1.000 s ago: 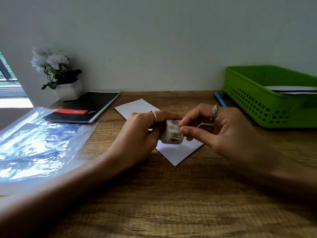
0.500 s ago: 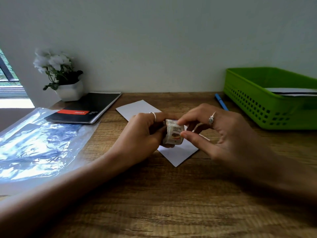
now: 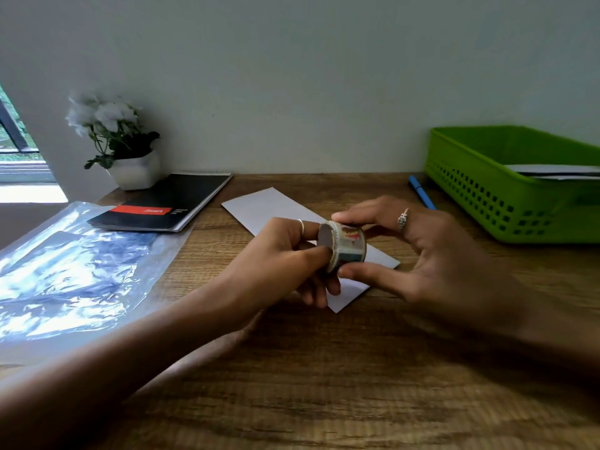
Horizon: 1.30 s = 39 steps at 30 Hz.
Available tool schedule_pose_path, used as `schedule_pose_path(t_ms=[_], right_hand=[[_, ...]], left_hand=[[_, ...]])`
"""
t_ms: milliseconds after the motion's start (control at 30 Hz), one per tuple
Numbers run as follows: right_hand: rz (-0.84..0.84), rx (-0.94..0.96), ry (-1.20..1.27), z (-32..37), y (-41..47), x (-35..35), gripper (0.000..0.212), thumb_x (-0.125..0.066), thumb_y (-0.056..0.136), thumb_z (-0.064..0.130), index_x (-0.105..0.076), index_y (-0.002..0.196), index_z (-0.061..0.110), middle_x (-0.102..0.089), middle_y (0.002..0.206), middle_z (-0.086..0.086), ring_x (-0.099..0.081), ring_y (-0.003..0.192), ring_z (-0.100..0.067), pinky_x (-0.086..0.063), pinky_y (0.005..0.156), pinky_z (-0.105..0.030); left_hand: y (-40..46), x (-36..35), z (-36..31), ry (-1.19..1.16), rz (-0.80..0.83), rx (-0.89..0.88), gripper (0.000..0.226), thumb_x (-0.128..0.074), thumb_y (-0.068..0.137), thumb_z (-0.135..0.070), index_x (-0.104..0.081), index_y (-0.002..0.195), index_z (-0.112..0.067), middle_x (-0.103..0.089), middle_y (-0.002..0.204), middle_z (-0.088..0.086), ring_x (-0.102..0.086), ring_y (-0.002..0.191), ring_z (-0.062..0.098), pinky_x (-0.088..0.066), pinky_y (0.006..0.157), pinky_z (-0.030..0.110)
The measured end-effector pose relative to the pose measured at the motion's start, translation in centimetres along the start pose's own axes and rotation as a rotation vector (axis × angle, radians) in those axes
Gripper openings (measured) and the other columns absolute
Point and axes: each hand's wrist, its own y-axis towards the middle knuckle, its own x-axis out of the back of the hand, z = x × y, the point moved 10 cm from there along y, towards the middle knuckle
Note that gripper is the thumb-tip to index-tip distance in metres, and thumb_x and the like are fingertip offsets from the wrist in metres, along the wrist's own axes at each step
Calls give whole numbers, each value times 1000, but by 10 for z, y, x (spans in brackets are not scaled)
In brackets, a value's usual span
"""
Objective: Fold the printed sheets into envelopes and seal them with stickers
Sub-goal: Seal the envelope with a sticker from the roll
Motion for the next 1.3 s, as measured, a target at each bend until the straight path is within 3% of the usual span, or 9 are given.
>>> schedule_pose_path(t_ms=[167, 300, 500, 800, 1033, 1300], right_hand=[[14, -131, 233, -18, 1, -1, 38, -72, 71, 36, -68, 108, 26, -69, 106, 15, -64, 102, -1, -51, 90, -24], [-40, -155, 281, -22, 3, 3, 18, -66, 81, 22, -73, 98, 18, -73, 97, 9, -67, 95, -5, -54, 85, -28], [-74, -104, 157, -20, 1, 8, 20, -62, 87, 16, -71, 104, 20, -71, 100, 12, -65, 98, -1, -52, 85, -21], [-86, 239, -235, 13, -8, -3, 40, -62, 85, 27, -59, 121, 11, -62, 119, -2, -54, 113, -8, -43, 97, -21], [-85, 77, -58, 1, -3, -1, 35, -72, 79, 19, -61, 112, 20, -59, 111, 10, -58, 103, -3, -50, 89, -22], [-4, -74, 83, -9, -2, -7, 29, -73, 77, 17, -60, 101, 26, -58, 104, 18, -58, 103, -2, -49, 92, -24]], left_hand=[[1, -1, 2, 18, 5, 25, 17, -48, 95, -11, -65, 99, -10, -65, 59, 4, -55, 43, 9, -39, 40, 15], [1, -3, 5, 29, 17, 49, 17, -50, 94, -14, -65, 101, -12, -66, 59, 5, -55, 43, 9, -40, 40, 15], [3, -3, 11, -69, 6, 101, 19, -47, 95, -11, -63, 105, -9, -63, 58, 7, -51, 39, 9, -38, 37, 14], [0, -2, 24, -323, -11, 247, 21, -39, 96, -9, -59, 98, -6, -55, 55, 5, -40, 35, 5, -28, 29, 11], [0, -3, 25, -340, -5, 282, 22, -39, 96, -8, -59, 104, -6, -55, 55, 5, -40, 34, 5, -29, 29, 11], [-2, -4, 27, -296, -1, 291, 22, -39, 96, -9, -59, 105, -5, -55, 55, 5, -41, 35, 5, -29, 30, 11]])
